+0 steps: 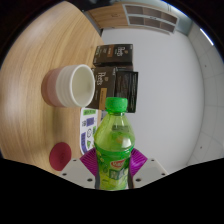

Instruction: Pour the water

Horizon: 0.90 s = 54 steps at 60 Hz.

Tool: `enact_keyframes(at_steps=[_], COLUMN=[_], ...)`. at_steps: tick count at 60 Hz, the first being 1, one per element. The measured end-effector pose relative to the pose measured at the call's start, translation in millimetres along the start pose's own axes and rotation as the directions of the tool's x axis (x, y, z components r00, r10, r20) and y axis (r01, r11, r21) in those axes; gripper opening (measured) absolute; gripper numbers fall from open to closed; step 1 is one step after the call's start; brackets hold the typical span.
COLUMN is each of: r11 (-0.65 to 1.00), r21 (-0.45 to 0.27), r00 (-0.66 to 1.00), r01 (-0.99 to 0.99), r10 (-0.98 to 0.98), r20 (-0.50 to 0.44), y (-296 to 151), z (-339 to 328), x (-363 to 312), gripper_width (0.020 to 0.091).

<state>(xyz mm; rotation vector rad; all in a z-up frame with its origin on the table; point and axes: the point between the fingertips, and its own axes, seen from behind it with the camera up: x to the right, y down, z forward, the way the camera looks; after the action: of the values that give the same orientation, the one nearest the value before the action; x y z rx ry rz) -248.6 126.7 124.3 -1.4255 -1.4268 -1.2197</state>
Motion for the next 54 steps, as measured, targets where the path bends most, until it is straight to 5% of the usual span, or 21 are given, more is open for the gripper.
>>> enact_keyframes(at_steps=[16,27,35,43,54], r11=[0.936,0.934,0.977,0.989,0.688], r21=[-0.011,-0.007,-0.010,0.009,0.037], r00=[0.933,0.931,0.976,0.989,0.685], r01=[0.352,0.358,0.212,-0.150,-0.725], r10=[-0.352,-0.358,-0.212,0.150,0.714], r20=[-0.071,-0.070,-0.052,-0.005,0.147], y=[-26.5,-33.2,-24.4,-6.9,11.5], z=[8.9,8.9,1.8,-12.9,-24.9], x=[13.5,13.6,19.7,28.3,28.4], gripper_width=[0.0372,0.0370,0.0372,0.0383,0.0386])
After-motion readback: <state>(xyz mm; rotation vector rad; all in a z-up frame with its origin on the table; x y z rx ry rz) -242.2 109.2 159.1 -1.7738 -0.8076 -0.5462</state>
